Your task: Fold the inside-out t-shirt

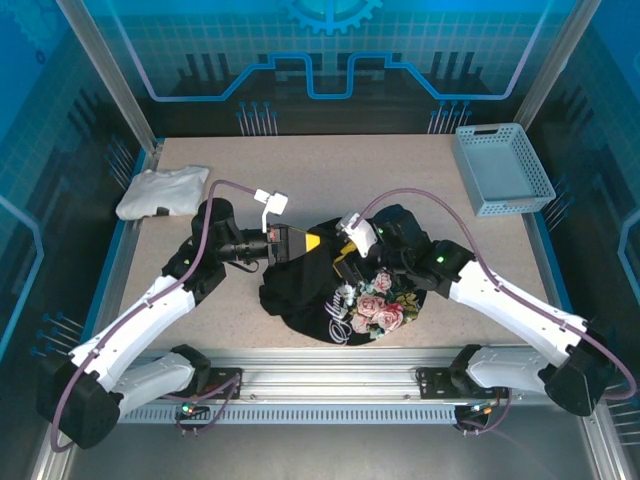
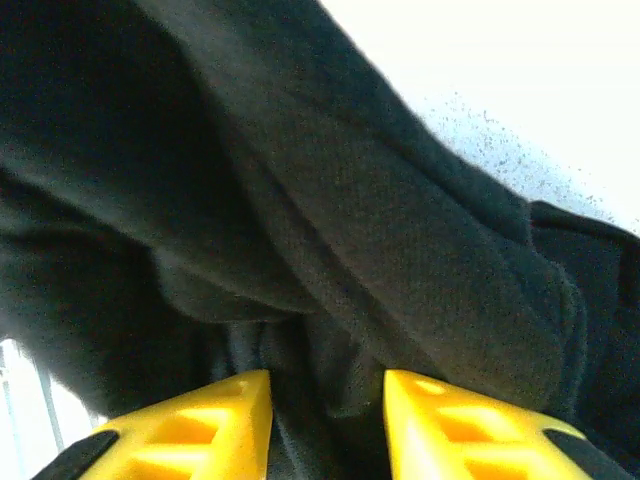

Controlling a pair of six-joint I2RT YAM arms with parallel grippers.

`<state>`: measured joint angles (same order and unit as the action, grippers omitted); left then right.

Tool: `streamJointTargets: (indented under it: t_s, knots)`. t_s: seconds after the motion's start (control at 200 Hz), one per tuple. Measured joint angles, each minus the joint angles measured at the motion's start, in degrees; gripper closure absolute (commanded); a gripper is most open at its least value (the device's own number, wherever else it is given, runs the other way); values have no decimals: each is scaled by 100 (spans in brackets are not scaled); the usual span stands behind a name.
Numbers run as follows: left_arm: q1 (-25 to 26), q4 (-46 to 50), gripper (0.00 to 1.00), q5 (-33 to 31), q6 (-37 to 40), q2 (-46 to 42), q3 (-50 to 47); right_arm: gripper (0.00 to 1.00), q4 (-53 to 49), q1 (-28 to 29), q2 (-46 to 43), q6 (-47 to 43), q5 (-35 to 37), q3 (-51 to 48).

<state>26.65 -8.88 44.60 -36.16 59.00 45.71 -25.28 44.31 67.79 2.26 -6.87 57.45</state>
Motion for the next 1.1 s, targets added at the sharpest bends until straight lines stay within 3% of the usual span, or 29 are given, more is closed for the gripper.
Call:
streamJointTargets:
  t_s: [0.095,0.29,0.55,0.865,0.995,1.101]
  knots:
    - [-61,48,100,-83,0,-4,0,100,-7,0,72,-107,26,0]
    - [-358,221,100,-487,-48,-216,-90,100,-103,-87,-96,-225,-39,-4]
    - [-769,935,100,-1309,22,-654,-223,100,457,-717,-1180,-262,-1152,-225]
    - [-651,2260,46,-2570,846,-699,-162,100,872,-726,-997,-299,-1878,-400]
    - [87,2505,32,-3276,1436,-984,-83,100,861,-726,-876,-382,-1932,-400]
    - [734,2566,28,-3652,1996,-1058,107,100,765,-726,-850,-542,-1932,-389]
